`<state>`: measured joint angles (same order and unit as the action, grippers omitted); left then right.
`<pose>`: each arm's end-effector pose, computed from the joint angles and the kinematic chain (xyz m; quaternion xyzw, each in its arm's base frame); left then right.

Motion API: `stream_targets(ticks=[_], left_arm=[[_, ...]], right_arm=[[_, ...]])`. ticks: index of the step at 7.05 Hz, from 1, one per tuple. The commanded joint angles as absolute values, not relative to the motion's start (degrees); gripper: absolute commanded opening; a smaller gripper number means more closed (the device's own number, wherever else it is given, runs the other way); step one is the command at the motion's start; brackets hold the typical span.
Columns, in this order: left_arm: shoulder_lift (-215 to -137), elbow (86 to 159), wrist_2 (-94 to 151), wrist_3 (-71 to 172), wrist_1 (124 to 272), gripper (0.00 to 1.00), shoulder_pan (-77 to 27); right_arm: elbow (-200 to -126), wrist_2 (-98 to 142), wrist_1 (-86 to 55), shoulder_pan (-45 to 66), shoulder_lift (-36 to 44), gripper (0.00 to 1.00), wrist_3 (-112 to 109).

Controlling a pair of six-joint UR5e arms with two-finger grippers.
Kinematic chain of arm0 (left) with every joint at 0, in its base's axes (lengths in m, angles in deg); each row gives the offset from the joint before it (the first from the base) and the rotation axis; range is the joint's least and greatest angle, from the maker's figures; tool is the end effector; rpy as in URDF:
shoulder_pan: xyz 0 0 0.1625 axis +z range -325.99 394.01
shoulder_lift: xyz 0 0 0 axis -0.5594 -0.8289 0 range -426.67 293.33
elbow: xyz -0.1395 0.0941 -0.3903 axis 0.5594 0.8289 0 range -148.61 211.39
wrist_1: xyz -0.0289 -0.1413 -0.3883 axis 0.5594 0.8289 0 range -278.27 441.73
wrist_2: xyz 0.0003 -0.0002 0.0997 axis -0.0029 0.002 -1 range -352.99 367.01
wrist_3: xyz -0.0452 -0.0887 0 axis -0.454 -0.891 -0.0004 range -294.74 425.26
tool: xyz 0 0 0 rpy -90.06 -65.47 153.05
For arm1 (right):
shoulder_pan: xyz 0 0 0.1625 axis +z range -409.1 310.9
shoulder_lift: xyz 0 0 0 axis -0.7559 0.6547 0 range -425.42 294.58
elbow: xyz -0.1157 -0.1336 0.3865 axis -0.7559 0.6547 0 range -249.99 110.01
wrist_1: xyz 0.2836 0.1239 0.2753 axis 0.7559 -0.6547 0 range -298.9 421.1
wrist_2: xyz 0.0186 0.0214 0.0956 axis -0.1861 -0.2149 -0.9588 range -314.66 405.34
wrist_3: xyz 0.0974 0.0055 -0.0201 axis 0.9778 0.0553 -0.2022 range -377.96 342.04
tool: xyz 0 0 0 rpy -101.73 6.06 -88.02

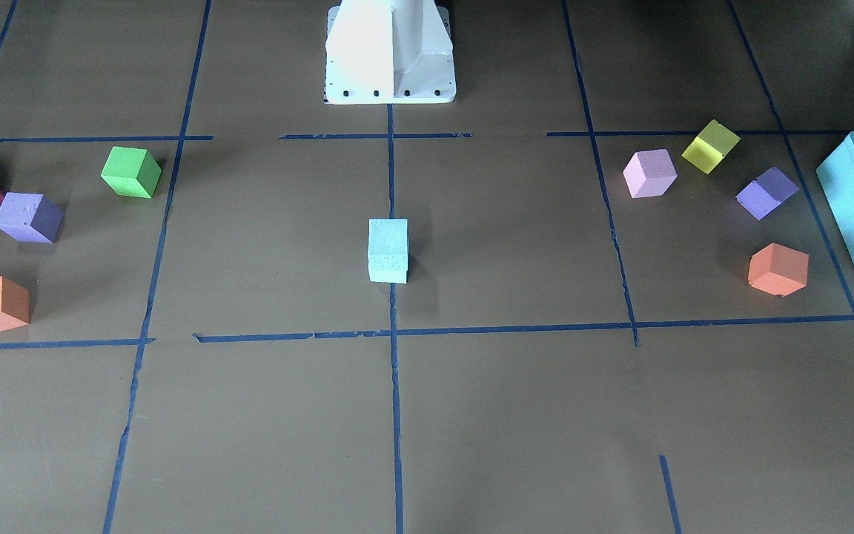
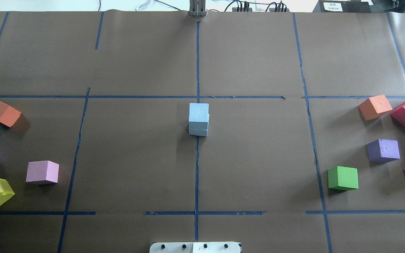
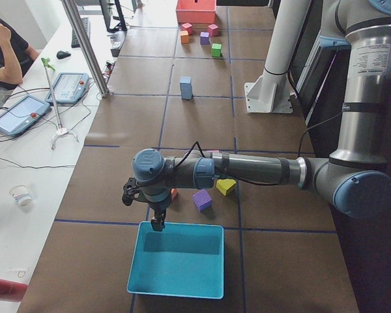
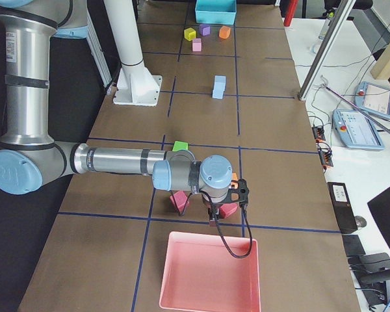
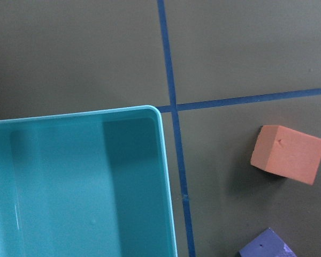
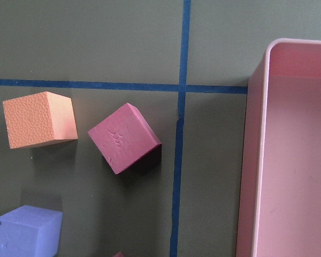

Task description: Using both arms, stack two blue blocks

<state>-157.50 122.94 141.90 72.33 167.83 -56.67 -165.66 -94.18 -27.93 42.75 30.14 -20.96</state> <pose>-0.0690 -0.4950 0.6445 0.0135 0.3817 0.0463 0.9230 0.0721 -0.4498 0.6476 0.0262 -0.4181 -0.0130 0.9079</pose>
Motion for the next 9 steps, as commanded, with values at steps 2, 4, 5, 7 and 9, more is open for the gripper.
stream_targets(ticks=[2,4,5,7,9], left_arm=[[-156.1,121.7,142.0,72.4,168.7,1.0,-56.8],[-155.2,121.6,142.0,72.4,168.7,1.0,-56.7],[-155.2,121.5,142.0,72.4,168.7,1.0,-56.7],[-155.3,121.5,142.0,72.3,168.7,1.0,-56.7],[-155.4,121.5,142.0,72.3,168.7,1.0,-56.6]], right_arm=[[-165.5,-94.2,-27.9,42.7,30.6,1.0,-20.9],[-165.5,-94.2,-28.1,42.7,30.6,1.0,-21.0],[-165.4,-94.1,-28.0,42.7,30.6,1.0,-21.0],[-165.4,-94.1,-28.2,42.7,30.6,1.0,-21.0],[-165.4,-94.1,-28.5,43.4,30.3,1.0,-21.0]])
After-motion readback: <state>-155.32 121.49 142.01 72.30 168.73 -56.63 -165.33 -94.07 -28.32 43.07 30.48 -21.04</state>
